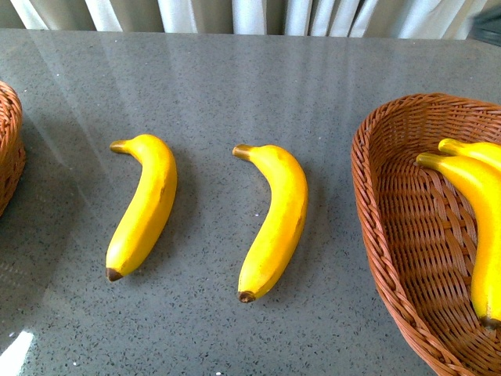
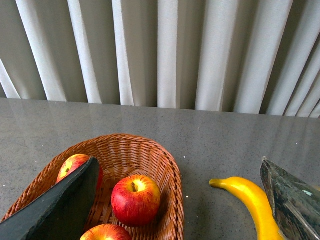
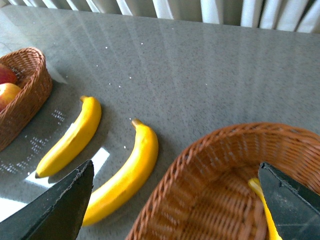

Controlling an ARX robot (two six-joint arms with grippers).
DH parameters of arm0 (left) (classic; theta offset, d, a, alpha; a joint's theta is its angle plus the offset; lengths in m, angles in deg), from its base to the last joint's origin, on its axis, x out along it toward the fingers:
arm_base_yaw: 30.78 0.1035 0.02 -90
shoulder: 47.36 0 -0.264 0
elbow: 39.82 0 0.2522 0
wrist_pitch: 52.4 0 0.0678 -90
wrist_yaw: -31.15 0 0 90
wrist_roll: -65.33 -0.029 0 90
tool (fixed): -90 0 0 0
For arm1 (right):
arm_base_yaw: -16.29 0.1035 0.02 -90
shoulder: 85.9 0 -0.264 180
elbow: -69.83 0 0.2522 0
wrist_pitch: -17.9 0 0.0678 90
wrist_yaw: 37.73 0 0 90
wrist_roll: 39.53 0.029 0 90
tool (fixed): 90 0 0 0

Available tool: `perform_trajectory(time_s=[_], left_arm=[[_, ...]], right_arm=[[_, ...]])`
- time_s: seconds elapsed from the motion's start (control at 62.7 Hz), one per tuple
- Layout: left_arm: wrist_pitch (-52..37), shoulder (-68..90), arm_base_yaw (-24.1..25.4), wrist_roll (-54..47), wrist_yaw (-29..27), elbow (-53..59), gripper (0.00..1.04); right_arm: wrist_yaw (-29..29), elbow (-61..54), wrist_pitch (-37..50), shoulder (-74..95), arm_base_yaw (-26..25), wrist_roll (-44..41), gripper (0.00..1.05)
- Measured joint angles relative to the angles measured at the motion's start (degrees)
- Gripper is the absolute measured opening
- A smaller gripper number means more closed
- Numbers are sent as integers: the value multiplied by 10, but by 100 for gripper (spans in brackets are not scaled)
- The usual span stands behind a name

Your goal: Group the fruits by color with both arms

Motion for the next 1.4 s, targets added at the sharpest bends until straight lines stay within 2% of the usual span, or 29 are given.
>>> perform_trajectory(time_s=[0.144, 0.335, 0.559, 0.91, 1.404], left_arm=[[0, 0, 0, 0, 0, 0, 96], [0, 0, 0, 0, 0, 0, 96], [0, 0, 0, 0, 0, 0, 96], [0, 0, 0, 0, 0, 0, 96], [0, 0, 0, 0, 0, 0, 96]], right_arm=[[68, 112, 26, 188, 131, 68, 96], [134, 209, 18, 321, 222, 116, 96], [174, 320, -24, 440, 299, 166, 96], [197, 443, -83, 556, 360, 190, 96], [225, 521, -124, 628, 372, 202, 96]])
